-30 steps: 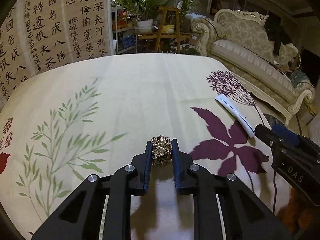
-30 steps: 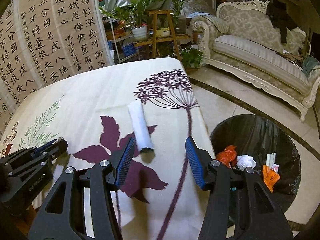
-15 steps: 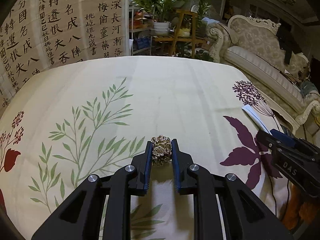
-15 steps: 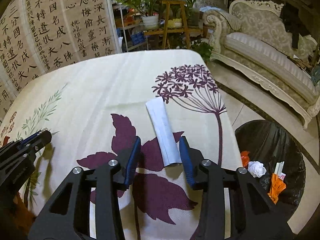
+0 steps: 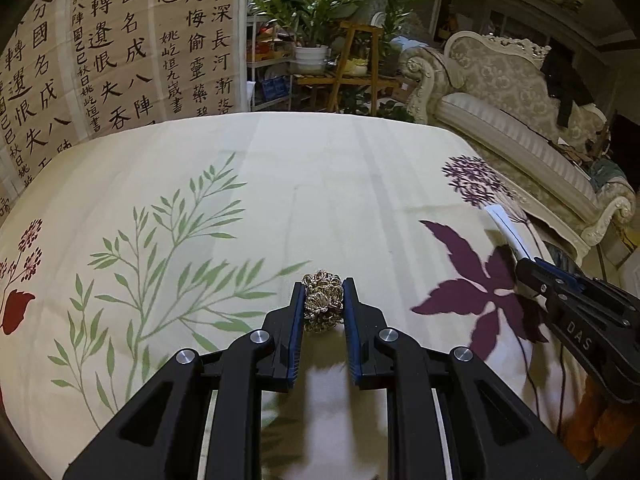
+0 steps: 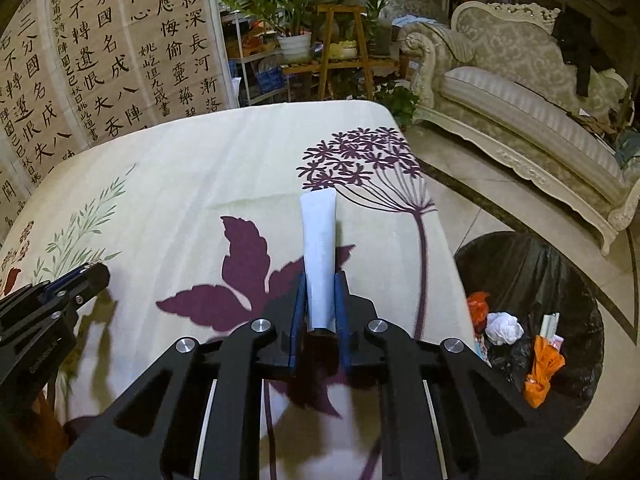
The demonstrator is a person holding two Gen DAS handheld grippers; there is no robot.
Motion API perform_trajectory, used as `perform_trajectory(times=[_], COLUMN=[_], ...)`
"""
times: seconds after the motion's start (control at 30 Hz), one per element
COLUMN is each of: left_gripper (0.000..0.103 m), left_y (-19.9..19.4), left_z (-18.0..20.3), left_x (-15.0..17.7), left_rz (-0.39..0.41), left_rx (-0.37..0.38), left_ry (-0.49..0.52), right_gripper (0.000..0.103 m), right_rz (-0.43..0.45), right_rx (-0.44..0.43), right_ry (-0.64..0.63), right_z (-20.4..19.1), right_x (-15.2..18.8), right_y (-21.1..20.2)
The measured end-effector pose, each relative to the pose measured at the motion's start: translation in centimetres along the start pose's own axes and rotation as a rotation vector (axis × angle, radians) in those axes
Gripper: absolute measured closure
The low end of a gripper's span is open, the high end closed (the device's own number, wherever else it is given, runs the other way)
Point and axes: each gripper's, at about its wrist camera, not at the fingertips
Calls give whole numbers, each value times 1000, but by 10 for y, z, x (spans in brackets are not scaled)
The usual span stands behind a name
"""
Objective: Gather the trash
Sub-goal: 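Carry the pinecone ball and white tube over the black bin while both tools open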
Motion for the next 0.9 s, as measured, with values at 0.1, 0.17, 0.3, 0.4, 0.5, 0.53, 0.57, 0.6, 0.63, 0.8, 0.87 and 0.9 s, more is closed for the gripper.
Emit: perform_trajectory(times=[0.1, 0.17, 0.3, 0.4, 0.5, 0.53, 0.57, 0.6, 0.63, 0.8, 0.87, 0.9], left_gripper=[83, 83, 83, 83, 83, 83, 83, 83, 83, 83, 83, 83], left_y=[-5, -10, -19, -24, -29, -31, -32, -33, -35, -40, -41, -42], left_z=[7, 14, 27, 39, 54, 60, 66, 71, 78, 108, 120, 124], left_x=[2, 4, 9, 14, 20, 22, 24, 25, 26, 33, 36, 38], left_rz=[8, 15, 25, 29, 31, 32, 33, 34, 35, 39, 40, 40], left_rx=[16, 28, 48, 67, 91, 100, 111, 118, 130, 172, 188, 195], left_ry=[9, 17, 38, 56, 81, 91, 101, 108, 119, 167, 187, 194], right_gripper=[89, 89, 89, 89, 89, 89, 89, 89, 89, 89, 89, 89], right_rz=[17, 26, 39, 50, 59, 61, 64, 66, 68, 79, 86, 90], right_rx=[10, 15, 34, 51, 70, 75, 83, 90, 97, 137, 152, 159], right_ry=[20, 37, 70, 100, 125, 132, 143, 150, 157, 207, 225, 233], right_z=[8, 15, 31, 43, 54, 57, 62, 65, 69, 94, 103, 107], right_x=[6, 12, 24, 33, 43, 46, 50, 53, 55, 72, 75, 77], right_y=[-13, -21, -36, -48, -59, -62, -66, -68, -71, -86, -90, -92])
Point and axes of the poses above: each gripper's, at about its wrist camera, not at the fingertips, and y roughly the way its jaws point, z to its right, x to its underside, and after that the axes turned 5 degrees about -y, right-handed
